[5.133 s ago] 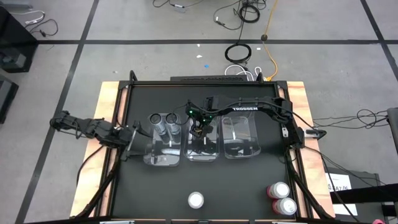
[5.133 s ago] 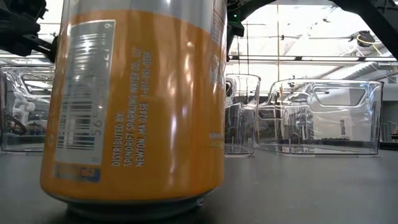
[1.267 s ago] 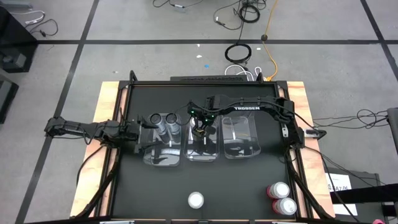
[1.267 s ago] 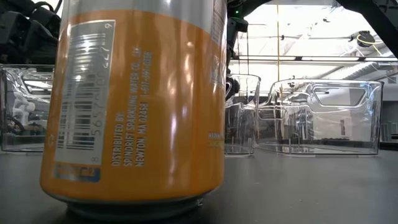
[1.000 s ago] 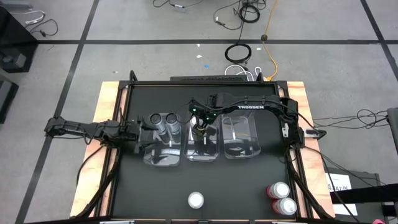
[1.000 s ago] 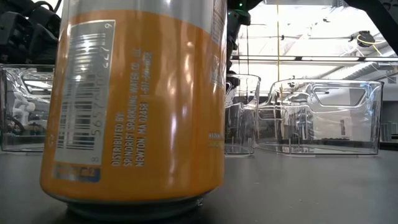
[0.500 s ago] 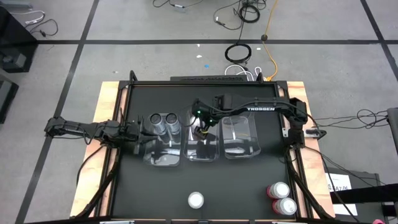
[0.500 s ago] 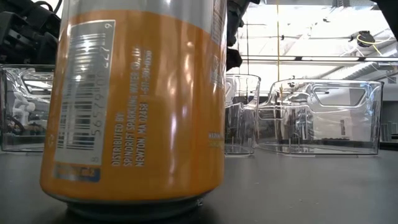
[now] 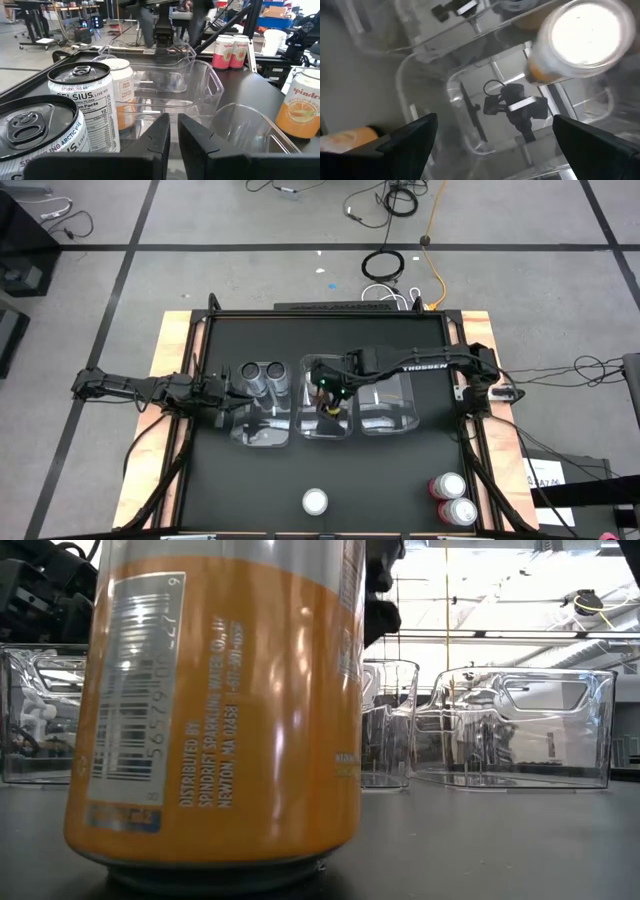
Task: Sort soda cans
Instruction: Put the orange soda can into the middle transparent bin
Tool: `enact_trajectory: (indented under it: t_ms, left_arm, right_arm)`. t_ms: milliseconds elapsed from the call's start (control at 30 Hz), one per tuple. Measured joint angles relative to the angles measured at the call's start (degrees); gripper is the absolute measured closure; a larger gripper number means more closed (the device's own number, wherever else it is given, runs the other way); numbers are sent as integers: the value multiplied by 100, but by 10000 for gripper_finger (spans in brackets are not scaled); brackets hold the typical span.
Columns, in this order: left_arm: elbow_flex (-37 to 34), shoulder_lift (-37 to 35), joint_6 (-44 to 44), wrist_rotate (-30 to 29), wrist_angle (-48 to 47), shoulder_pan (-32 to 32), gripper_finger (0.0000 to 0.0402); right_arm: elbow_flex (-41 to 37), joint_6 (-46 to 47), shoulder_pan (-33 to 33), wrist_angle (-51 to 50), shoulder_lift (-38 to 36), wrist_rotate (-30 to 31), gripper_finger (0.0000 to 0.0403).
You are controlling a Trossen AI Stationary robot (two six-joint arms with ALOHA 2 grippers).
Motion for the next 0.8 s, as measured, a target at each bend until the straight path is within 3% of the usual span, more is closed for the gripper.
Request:
enact_trajectory:
  t_ms: [200, 433, 800]
  left_arm:
    - [0, 0, -4, -18, -4, 0, 352]
    - [0, 0, -7, -24, -4, 0, 352]
    - [0, 0, -9, -29, -4, 0, 352]
  right_arm:
    - [0, 304, 536, 48, -153, 25, 14]
    - [0, 807, 1393, -55, -336, 879, 14]
    - [0, 1975, 2537, -19, -366, 1489, 14]
